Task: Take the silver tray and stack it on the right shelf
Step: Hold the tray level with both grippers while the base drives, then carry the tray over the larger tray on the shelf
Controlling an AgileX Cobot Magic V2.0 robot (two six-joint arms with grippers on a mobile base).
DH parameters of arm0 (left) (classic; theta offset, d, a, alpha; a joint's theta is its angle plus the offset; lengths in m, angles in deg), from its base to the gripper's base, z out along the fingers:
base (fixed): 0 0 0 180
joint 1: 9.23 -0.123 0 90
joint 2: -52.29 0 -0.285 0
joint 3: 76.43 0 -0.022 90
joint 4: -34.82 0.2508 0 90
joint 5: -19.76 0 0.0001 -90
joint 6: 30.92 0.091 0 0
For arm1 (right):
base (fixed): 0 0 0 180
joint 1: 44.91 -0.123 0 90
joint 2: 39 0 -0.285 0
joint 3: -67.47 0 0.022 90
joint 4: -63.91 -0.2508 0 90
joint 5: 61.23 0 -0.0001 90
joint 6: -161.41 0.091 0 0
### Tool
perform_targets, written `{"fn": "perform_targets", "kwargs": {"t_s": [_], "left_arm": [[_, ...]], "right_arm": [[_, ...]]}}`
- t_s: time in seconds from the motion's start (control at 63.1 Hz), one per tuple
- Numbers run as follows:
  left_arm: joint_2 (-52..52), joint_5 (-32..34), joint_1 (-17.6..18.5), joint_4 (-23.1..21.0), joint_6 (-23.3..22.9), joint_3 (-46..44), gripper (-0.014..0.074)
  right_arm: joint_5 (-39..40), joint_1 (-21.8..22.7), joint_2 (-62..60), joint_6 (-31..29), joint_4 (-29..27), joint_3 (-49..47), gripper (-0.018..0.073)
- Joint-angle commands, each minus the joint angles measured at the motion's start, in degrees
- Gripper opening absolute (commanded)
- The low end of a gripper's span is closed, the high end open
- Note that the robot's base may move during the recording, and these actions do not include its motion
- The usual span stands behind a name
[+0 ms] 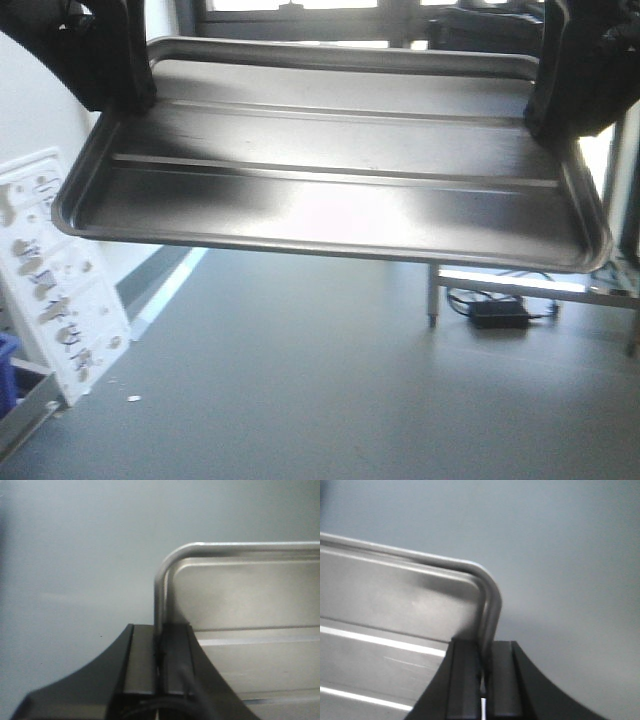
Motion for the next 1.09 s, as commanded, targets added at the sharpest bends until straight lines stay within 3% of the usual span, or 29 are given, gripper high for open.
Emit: {"fn": "perform_targets", "kwargs": {"t_s": [0.0, 1.078], "left_arm": [[-1.9, 2.3, 0.2, 1.9, 0.2, -2.2, -0.0093], [-1.9, 2.3, 0.2, 1.9, 0.2, -2.2, -0.0093]], "right_arm": [[2.0, 0.0, -1.5, -1.6, 1.3, -1.9, 0.0057], [2.0, 0.0, -1.5, -1.6, 1.3, -1.9, 0.0057]]}}
